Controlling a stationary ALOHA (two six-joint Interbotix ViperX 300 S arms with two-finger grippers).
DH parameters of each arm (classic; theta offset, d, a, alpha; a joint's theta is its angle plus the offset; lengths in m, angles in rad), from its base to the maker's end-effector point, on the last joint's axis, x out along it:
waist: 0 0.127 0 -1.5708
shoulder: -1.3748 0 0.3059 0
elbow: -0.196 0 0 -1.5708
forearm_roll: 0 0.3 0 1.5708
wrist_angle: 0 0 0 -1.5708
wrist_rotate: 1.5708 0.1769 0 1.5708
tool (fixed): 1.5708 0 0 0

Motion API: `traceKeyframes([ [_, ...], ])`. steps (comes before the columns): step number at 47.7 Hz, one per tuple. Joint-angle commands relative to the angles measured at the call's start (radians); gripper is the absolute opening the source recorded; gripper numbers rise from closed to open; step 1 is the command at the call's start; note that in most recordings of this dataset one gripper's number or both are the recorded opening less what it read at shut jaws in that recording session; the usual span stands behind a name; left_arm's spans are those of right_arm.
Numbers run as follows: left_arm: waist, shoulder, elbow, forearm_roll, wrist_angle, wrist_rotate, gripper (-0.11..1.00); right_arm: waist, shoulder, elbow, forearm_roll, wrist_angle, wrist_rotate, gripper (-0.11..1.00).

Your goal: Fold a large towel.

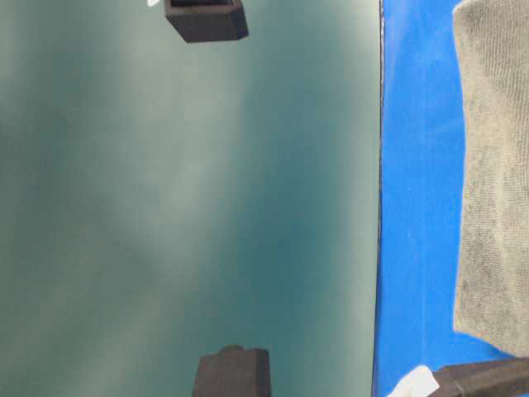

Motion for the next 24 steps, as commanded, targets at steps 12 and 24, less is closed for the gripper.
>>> traceKeyframes([
  [12,-0.13,-0.083,-0.034,0.0,0.003,0.003,0.5,0.084,-0.014,-0.035,0.032,-0.002,0.012,0.52],
  [24,-0.135,-0.253,-0.025,0.002,0.052,0.028,0.5,0.092,-0.118,-0.052,0.028,0.0,0.008,0.52],
])
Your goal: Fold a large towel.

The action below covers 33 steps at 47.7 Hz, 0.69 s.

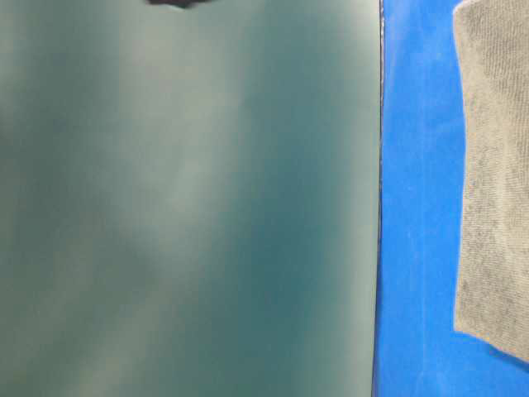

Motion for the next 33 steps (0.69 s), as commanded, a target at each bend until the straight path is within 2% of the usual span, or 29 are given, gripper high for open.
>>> traceKeyframes([
  [1,0.006,-0.087,-0.011,0.002,0.014,0.008,0.5,0.005,-0.077,-0.023,-0.002,0.0,-0.005,0.52],
  [5,0.026,-0.158,-0.003,0.002,0.037,0.021,0.5,0.005,-0.137,-0.023,-0.014,0.017,-0.009,0.52],
  [14,0.069,-0.314,0.009,0.003,0.101,0.066,0.5,0.005,-0.301,-0.012,-0.11,0.083,-0.008,0.51],
  [16,0.077,-0.353,0.017,0.003,0.114,0.078,0.5,0.005,-0.336,-0.008,-0.137,0.094,-0.008,0.51],
  [26,0.135,-0.557,0.1,0.003,0.141,0.121,0.5,0.003,-0.549,0.058,-0.328,0.107,-0.002,0.51],
  [33,0.195,-0.719,0.167,0.003,0.193,0.123,0.5,0.005,-0.698,0.106,-0.402,0.137,-0.002,0.51],
])
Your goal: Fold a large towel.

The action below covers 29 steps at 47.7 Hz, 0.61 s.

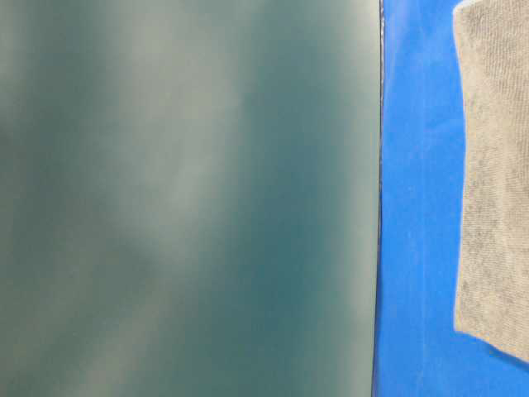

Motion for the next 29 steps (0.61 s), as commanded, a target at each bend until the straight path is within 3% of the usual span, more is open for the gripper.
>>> traceKeyframes([
  [1,0.035,-0.107,0.026,0.002,0.035,0.002,0.5,0.003,-0.08,0.012,-0.04,0.012,0.002,0.51],
  [14,0.124,-0.351,0.183,0.002,0.095,0.0,0.5,-0.006,-0.29,0.179,-0.072,0.005,0.008,0.51],
  [29,0.221,-0.534,0.345,-0.002,0.101,-0.026,0.5,-0.101,-0.362,0.299,-0.074,-0.081,0.041,0.51],
])
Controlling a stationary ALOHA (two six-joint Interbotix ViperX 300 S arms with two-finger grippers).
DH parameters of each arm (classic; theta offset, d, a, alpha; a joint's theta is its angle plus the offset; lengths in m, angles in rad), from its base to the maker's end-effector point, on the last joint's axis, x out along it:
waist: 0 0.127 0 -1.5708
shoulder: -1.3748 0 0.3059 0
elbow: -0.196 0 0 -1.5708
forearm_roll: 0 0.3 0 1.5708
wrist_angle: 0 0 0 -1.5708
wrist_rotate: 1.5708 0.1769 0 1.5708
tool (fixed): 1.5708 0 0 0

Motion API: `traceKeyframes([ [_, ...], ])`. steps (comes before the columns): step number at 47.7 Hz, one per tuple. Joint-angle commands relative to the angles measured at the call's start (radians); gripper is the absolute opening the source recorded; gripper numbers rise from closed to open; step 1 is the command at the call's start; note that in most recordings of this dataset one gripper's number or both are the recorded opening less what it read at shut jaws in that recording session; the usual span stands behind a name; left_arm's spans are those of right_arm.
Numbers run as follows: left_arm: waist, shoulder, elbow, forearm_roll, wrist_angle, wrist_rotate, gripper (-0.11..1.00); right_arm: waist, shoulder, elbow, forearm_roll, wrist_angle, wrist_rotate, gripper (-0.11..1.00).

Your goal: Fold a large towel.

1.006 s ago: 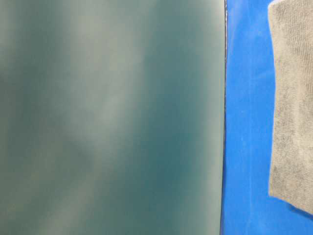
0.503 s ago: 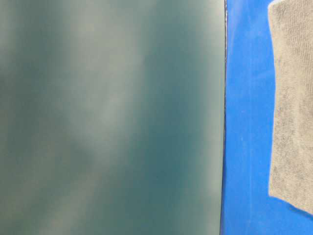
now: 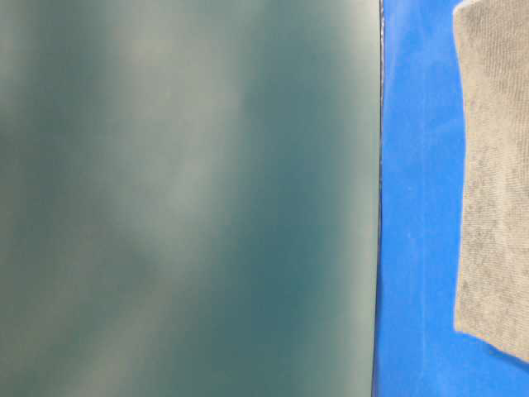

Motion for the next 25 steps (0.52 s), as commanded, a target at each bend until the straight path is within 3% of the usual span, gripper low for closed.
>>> traceKeyframes([
  [1,0.031,-0.021,0.012,-0.002,-0.005,-0.009,0.5,-0.038,0.005,0.009,-0.005,-0.015,0.002,0.51],
  [25,0.058,-0.021,0.031,-0.002,-0.005,-0.025,0.5,-0.265,0.025,0.035,0.0,-0.029,0.003,0.51],
])
